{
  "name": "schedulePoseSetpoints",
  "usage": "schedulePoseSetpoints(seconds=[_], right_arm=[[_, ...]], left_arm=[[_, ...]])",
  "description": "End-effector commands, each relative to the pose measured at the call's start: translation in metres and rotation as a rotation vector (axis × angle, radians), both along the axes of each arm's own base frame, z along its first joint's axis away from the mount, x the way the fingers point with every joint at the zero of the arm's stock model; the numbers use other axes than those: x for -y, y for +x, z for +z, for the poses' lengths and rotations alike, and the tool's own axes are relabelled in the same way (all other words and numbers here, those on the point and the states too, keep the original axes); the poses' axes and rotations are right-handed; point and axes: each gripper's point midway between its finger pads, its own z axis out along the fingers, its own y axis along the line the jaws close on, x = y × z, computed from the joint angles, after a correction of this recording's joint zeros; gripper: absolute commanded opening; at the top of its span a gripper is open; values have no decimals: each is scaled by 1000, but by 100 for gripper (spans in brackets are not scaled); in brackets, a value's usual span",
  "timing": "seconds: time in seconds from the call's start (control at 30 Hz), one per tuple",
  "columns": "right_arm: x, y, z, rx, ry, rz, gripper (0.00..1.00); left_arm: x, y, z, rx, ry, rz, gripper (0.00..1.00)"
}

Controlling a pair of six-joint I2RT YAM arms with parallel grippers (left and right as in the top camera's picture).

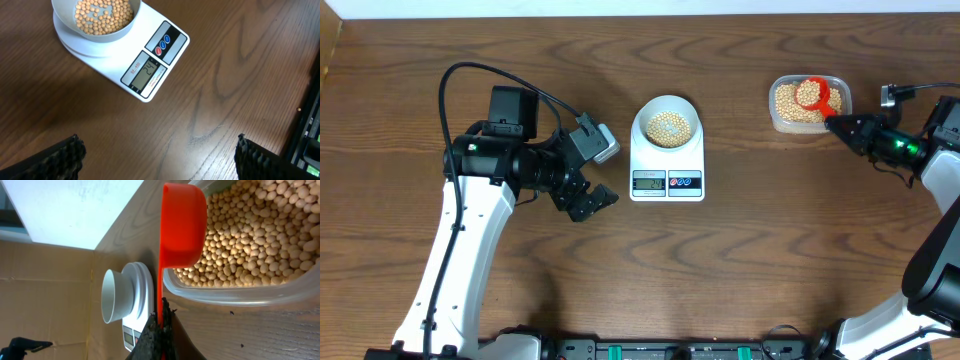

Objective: Scoop item into bowl and weigh 50g on scale
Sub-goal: 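Drag the scoop through the soybeans with the right gripper to refill it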

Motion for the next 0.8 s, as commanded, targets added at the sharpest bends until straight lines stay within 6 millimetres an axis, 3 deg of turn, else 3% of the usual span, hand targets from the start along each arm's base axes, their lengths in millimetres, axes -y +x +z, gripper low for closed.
schedulePoseSetpoints(seconds=[0.0, 0.77], right_arm=[[-2, -1, 5, 7, 46, 11, 1], [-1, 3, 9, 0, 77, -5, 1]], left_arm=[[-2, 2, 8, 36, 5, -4, 98], [-2, 2, 8, 36, 5, -4, 98]])
